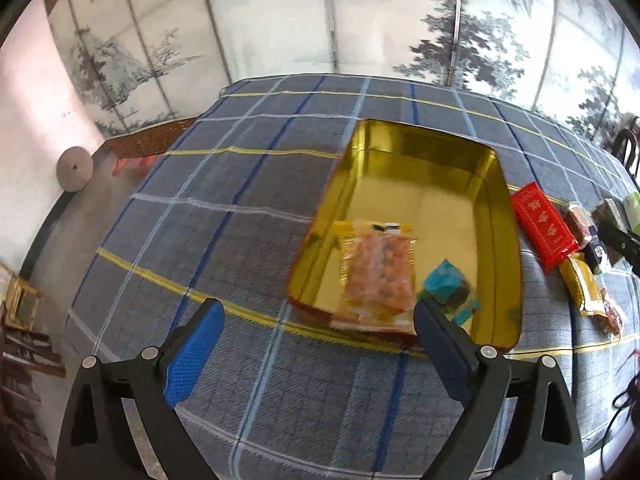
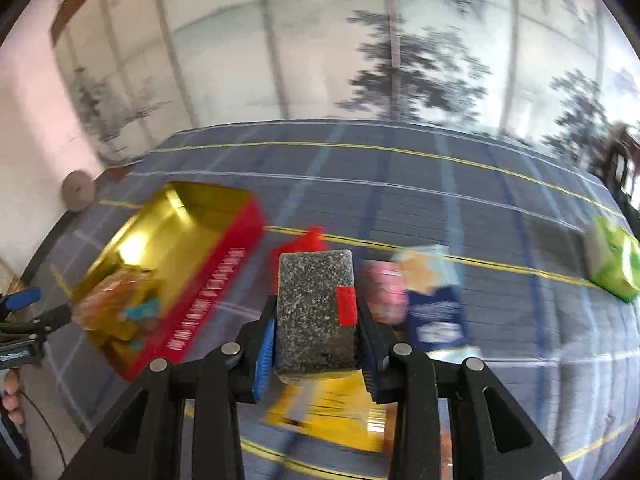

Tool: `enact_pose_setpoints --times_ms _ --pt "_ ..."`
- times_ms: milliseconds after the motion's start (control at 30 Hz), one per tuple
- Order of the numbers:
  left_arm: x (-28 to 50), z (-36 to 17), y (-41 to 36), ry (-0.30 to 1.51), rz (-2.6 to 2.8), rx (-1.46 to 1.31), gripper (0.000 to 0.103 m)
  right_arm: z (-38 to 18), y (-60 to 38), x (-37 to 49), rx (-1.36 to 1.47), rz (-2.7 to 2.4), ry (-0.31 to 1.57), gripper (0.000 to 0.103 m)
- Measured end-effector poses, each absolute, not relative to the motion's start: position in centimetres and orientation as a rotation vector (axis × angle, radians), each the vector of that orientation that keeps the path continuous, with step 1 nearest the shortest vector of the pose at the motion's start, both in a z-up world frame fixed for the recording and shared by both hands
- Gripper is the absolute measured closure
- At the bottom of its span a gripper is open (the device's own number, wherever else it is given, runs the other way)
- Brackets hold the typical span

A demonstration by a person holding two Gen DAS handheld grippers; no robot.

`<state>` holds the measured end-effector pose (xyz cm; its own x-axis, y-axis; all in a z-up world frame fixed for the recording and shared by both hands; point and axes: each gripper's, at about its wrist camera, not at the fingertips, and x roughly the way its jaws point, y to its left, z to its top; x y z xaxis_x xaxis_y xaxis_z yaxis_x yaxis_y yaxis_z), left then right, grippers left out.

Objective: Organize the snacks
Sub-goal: 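Carry the grey seaweed block into the gold tin and open the right gripper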

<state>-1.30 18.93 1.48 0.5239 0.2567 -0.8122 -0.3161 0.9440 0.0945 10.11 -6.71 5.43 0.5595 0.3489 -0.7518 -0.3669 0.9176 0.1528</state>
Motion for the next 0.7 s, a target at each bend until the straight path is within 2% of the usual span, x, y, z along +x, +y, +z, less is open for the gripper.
enact_pose_setpoints --times_ms 267,700 --pt "-3.3 1.4 22.3 0.963 0.423 -0.123 0.009 5.6 0.7 8.8 -0.068 0.566 0.893 0.068" --pt "-5.8 1.5 25.8 0.967 0.507 -0.183 0.009 5.6 7.2 7.8 -0.148 0.672 0.905 0.068"
